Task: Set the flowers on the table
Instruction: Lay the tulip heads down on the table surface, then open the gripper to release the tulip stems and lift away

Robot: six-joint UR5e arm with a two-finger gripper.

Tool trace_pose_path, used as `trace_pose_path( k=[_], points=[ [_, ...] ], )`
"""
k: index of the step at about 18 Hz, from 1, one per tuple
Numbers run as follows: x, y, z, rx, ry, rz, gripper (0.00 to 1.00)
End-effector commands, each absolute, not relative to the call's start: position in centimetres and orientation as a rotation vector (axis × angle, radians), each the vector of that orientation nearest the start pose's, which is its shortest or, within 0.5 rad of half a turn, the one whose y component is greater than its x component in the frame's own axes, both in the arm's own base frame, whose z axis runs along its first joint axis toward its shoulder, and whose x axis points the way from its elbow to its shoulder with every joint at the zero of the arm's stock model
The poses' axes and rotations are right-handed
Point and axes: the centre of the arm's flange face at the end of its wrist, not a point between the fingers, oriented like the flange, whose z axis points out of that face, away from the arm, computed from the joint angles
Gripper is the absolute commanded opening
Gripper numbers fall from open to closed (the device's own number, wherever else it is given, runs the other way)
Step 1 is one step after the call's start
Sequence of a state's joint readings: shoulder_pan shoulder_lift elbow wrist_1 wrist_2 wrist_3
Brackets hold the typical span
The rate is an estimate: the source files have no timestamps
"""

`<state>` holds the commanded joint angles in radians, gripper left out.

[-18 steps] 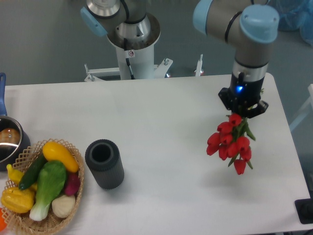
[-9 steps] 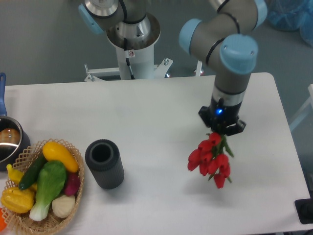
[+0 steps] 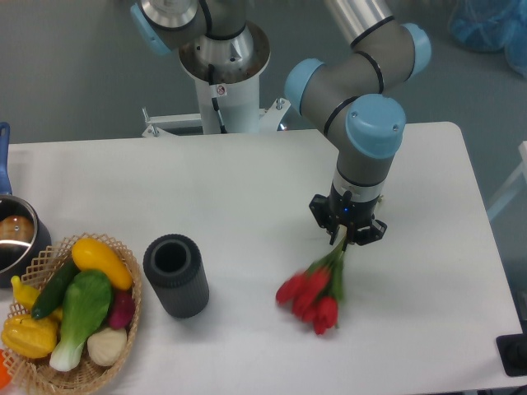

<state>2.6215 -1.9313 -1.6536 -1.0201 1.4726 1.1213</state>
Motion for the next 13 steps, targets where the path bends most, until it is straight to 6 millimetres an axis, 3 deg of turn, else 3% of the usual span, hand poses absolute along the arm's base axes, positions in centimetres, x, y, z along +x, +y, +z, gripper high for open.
trace_pose_path(
  k=[2, 7, 13],
  points=[
    [-46.4, 42.7, 30.5, -3.001, 0.109, 0.079, 1.0],
    [-49.3, 42.3, 33.7, -2.932, 0.09, 0.251, 1.0],
    [-50.9, 41.3, 34.3, -2.923, 0.29, 0.305, 1.0]
  ],
)
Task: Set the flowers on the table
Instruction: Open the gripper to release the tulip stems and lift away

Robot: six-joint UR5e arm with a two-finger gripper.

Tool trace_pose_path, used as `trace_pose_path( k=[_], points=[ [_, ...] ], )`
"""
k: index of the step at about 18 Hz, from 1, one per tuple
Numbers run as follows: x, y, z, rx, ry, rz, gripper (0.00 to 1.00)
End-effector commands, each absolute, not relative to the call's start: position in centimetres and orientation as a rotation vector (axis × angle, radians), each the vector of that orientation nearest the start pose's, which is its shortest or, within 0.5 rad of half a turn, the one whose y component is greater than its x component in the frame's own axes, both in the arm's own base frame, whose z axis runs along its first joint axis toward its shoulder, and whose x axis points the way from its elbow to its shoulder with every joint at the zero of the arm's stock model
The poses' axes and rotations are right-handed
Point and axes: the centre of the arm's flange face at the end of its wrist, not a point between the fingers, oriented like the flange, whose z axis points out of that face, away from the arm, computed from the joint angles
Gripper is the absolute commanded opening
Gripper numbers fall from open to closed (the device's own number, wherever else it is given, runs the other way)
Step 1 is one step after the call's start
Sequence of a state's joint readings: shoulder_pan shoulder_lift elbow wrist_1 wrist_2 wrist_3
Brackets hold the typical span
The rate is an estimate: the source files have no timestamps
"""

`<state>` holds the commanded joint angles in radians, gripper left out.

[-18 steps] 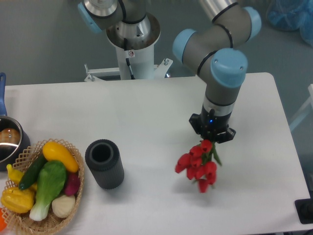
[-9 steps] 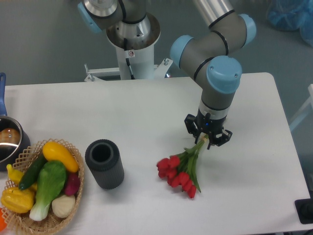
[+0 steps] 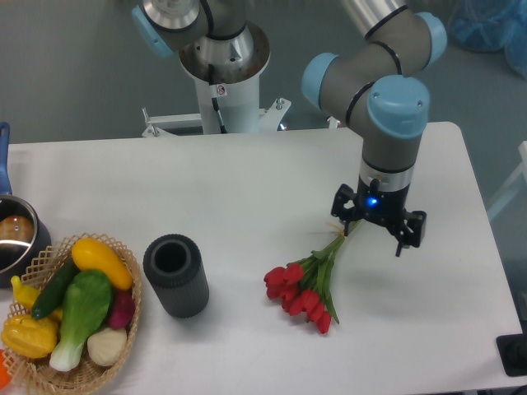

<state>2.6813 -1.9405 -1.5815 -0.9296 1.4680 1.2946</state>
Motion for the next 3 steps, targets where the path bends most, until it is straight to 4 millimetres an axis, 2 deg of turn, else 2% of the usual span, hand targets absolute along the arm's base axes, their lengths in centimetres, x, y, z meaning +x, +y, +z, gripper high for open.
trace_pose_path(
  k=[3],
  points=[
    [-50.93, 41.04, 34.0, -2.927, 0.283, 0.295, 1.0]
  ],
)
